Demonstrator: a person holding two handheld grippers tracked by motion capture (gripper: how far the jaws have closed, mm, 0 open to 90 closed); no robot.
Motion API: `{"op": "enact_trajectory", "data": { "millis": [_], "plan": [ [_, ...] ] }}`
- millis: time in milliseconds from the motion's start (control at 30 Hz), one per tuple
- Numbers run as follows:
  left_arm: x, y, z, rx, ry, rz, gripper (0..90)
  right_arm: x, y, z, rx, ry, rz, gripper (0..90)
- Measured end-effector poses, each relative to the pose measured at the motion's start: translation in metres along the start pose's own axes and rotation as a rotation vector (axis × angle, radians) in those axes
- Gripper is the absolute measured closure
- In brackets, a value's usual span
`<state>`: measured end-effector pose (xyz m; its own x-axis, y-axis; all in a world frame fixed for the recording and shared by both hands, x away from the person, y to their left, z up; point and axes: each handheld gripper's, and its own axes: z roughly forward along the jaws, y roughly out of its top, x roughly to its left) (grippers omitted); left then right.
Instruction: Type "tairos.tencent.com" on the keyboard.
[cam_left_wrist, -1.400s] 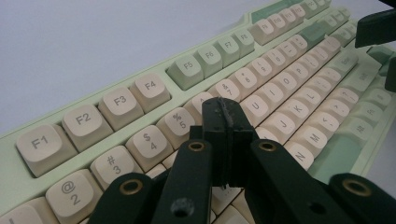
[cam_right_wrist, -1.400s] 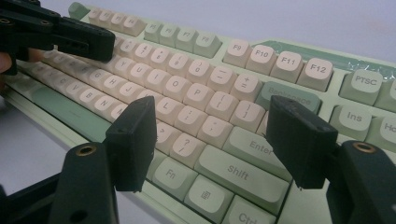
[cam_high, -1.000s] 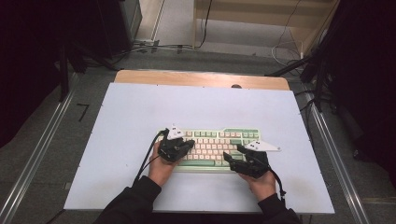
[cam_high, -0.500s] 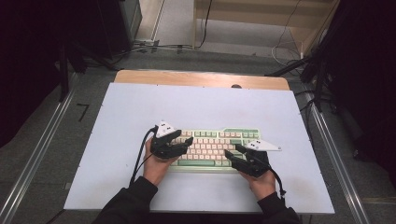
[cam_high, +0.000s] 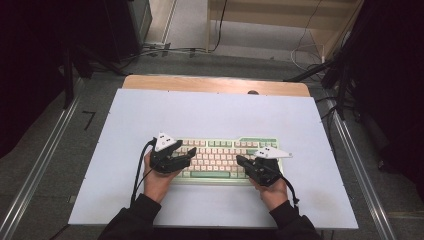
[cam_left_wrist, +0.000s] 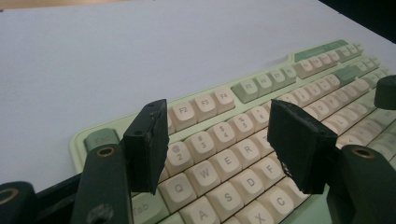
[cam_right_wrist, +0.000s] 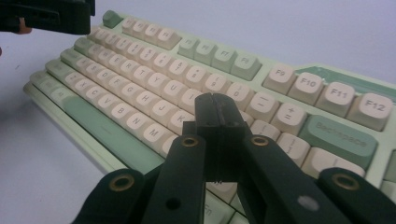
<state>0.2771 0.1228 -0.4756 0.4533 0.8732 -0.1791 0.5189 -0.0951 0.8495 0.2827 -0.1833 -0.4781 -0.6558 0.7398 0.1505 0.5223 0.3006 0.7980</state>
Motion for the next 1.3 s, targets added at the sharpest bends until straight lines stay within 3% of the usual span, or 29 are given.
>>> {"op": "enact_trajectory", "data": {
  "millis": [167, 767, 1300],
  "plan": [
    [0.003, -0.001, -0.004, -0.003, 0.011, -0.008, 38.9, 0.004, 0.000, 0.005, 0.025, 0.010, -0.019, 87.6],
    [0.003, -0.001, -0.004, -0.004, 0.011, -0.011, 39.0, 0.006, -0.006, 0.013, 0.083, 0.016, -0.018, 87.6],
    [0.004, -0.001, -0.004, 0.001, 0.015, -0.011, 39.1, 0.004, -0.007, 0.012, 0.094, 0.014, -0.020, 87.6]
  ]
}}
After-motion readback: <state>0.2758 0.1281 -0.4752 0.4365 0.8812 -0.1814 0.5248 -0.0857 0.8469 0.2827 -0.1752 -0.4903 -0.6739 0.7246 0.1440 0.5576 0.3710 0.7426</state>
